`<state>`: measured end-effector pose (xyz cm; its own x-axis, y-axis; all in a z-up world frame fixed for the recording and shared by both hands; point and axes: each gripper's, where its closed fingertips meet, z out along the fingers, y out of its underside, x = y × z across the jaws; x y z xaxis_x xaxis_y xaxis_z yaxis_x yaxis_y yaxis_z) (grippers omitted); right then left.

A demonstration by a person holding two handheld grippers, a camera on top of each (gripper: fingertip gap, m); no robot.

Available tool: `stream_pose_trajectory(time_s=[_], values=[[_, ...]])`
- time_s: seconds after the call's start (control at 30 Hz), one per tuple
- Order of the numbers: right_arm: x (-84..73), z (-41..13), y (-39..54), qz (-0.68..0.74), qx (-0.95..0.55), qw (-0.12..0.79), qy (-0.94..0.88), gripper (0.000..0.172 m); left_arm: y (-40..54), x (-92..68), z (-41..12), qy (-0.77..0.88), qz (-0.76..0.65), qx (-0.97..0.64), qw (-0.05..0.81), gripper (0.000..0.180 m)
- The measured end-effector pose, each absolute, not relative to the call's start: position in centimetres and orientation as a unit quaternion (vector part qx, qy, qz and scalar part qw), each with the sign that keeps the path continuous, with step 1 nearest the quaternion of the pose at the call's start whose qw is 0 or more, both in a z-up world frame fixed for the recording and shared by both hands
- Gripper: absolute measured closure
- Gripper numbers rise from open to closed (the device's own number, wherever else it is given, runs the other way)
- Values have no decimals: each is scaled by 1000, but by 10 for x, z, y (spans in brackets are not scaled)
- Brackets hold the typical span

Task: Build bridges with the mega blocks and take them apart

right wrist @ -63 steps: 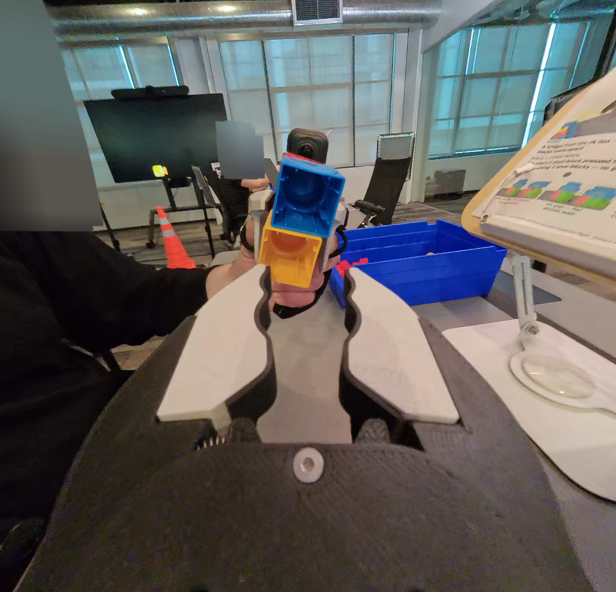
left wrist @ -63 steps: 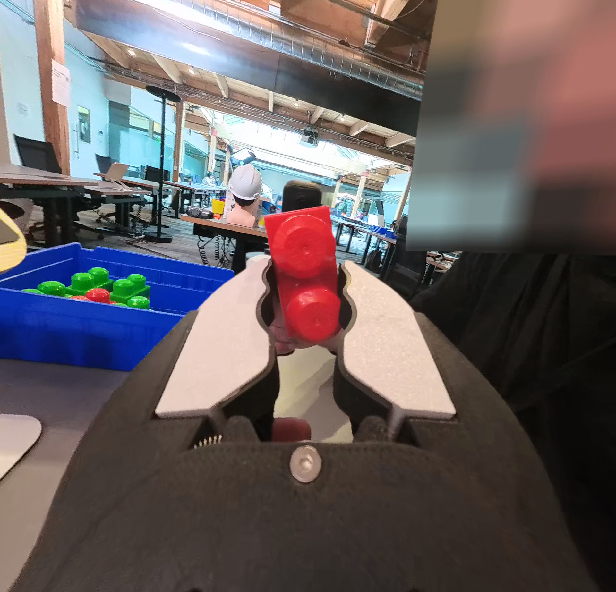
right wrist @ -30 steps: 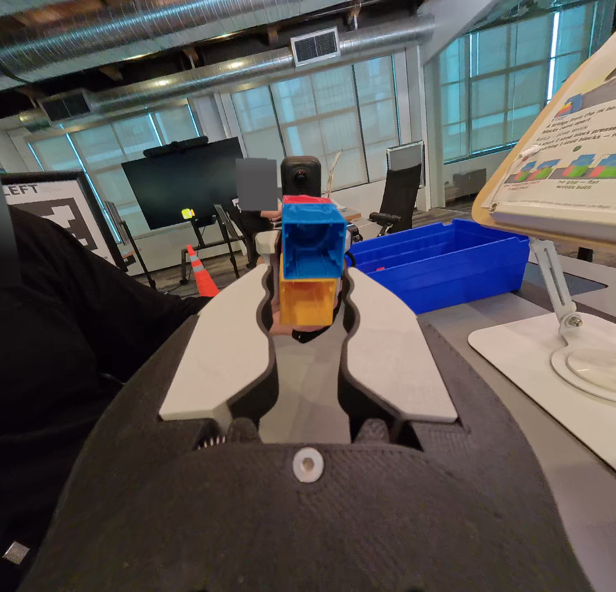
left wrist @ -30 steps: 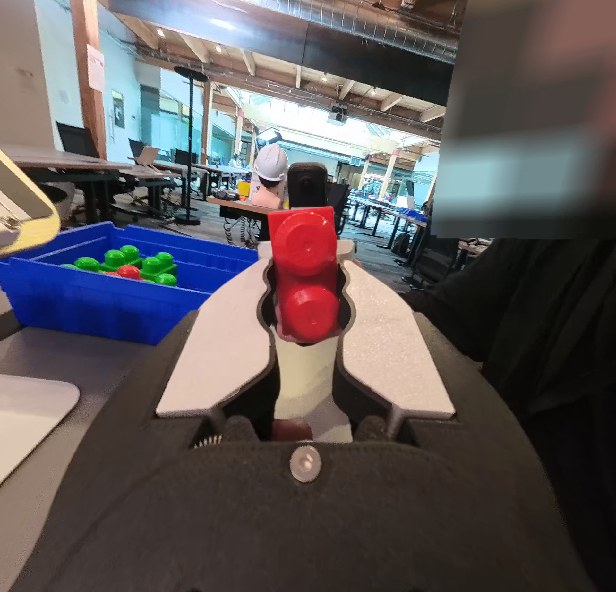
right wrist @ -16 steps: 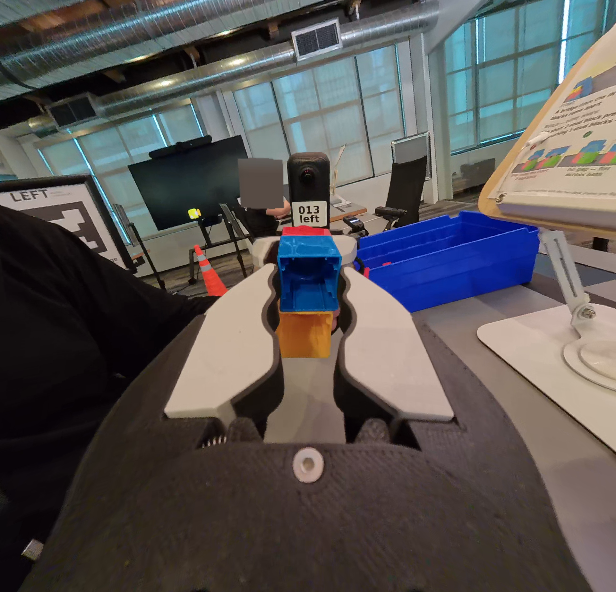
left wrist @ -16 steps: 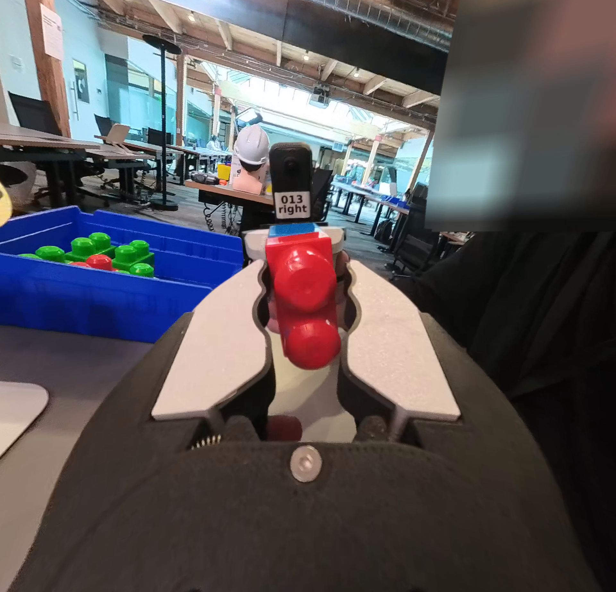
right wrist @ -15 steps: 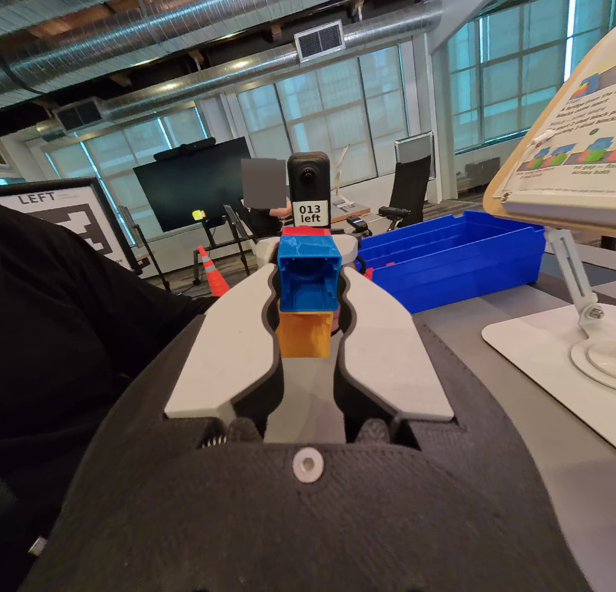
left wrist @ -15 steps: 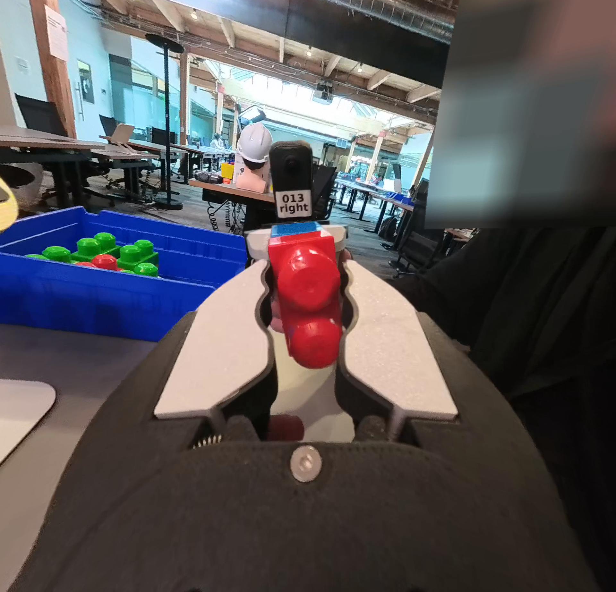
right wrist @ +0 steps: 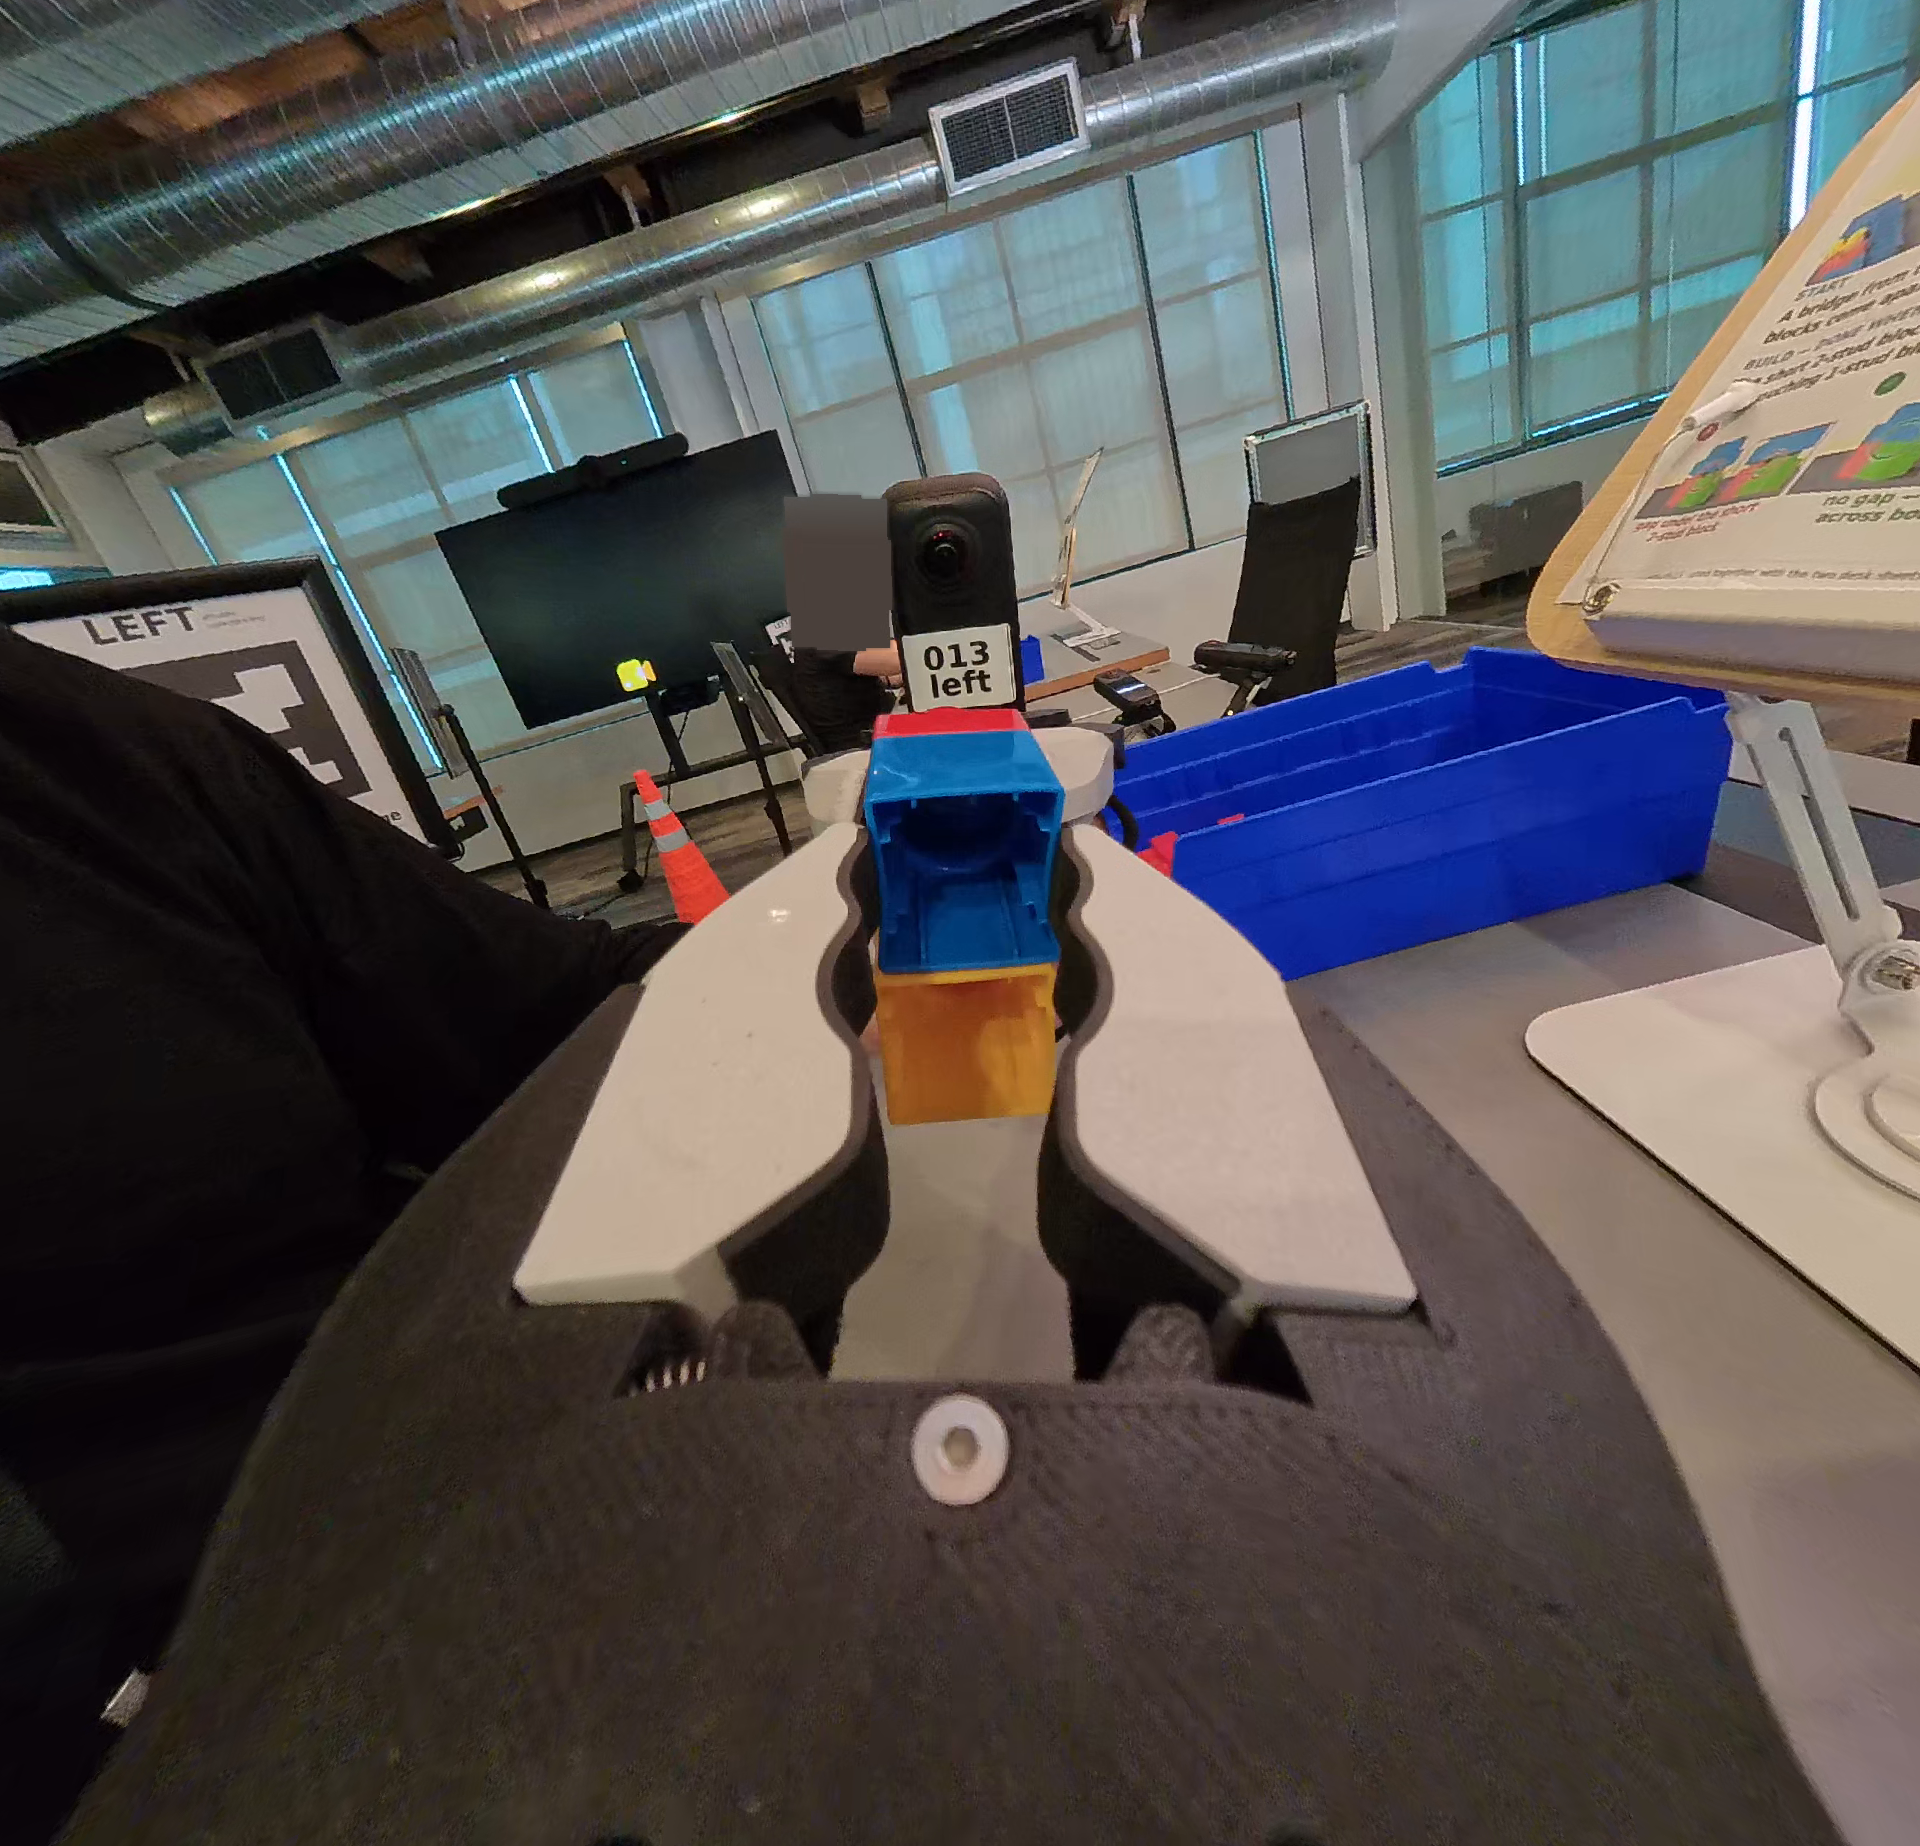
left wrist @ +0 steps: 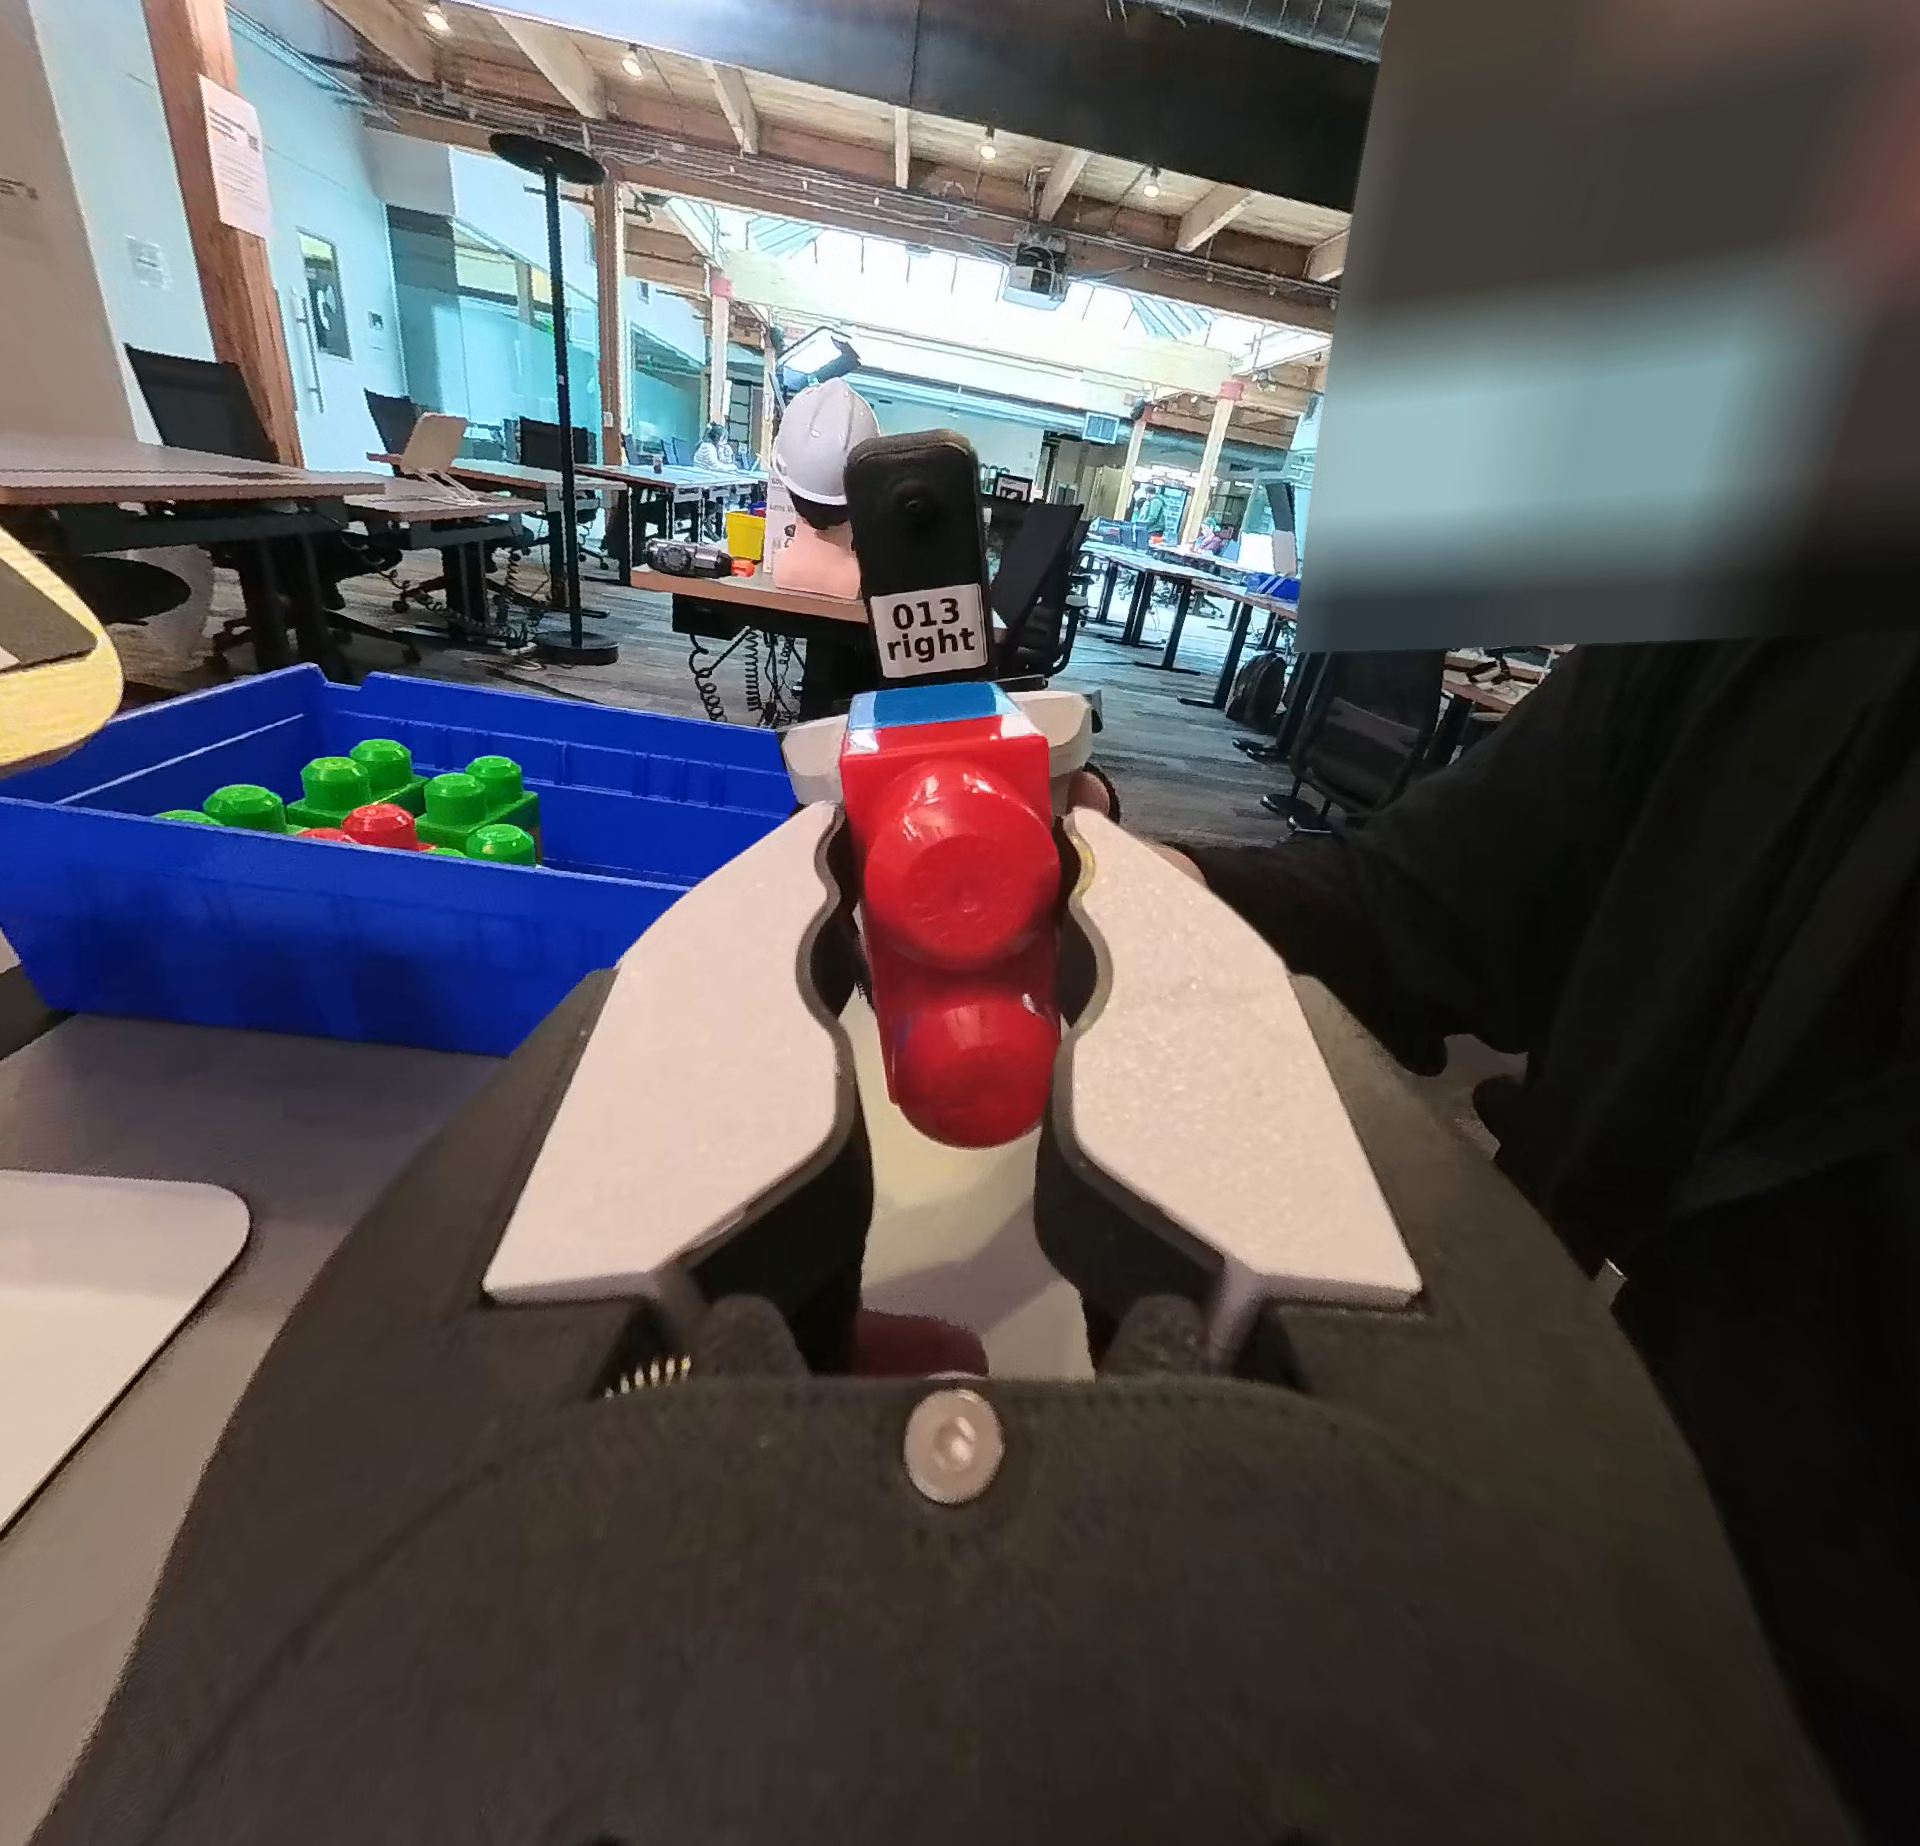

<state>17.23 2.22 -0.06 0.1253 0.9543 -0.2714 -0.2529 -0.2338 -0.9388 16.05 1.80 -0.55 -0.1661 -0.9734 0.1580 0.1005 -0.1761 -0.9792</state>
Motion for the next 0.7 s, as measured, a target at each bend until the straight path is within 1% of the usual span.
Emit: stream_pose_trajectory(time_s=[0.17, 0.33, 0.4, 0.43, 0.53, 0.57, 0.6, 0.7], values=[[172, -5, 26, 558, -548, 523, -338, 139, 22, 161, -12, 469, -600, -486, 428, 145], [180, -11, 40, 564, -560, 522, -310, 138, 34, 166, -19, 425, -627, -521, 394, 145], [183, -20, 44, 573, -569, 506, -303, 127, 45, 162, -19, 383, -647, -535, 387, 146], [183, -24, 44, 574, -573, 496, -309, 129, 50, 159, -18, 364, -656, -536, 386, 145], [174, -37, 44, 572, -588, 473, -321, 127, 54, 157, -18, 347, -672, -537, 373, 146], [170, -38, 42, 579, -586, 466, -323, 128, 51, 160, -21, 354, -666, -540, 373, 145], [167, -39, 42, 578, -587, 465, -324, 134, 48, 163, -21, 357, -669, -538, 369, 145], [164, -42, 43, 581, -591, 458, -322, 136, 49, 162, -21, 360, -661, -540, 377, 145]])
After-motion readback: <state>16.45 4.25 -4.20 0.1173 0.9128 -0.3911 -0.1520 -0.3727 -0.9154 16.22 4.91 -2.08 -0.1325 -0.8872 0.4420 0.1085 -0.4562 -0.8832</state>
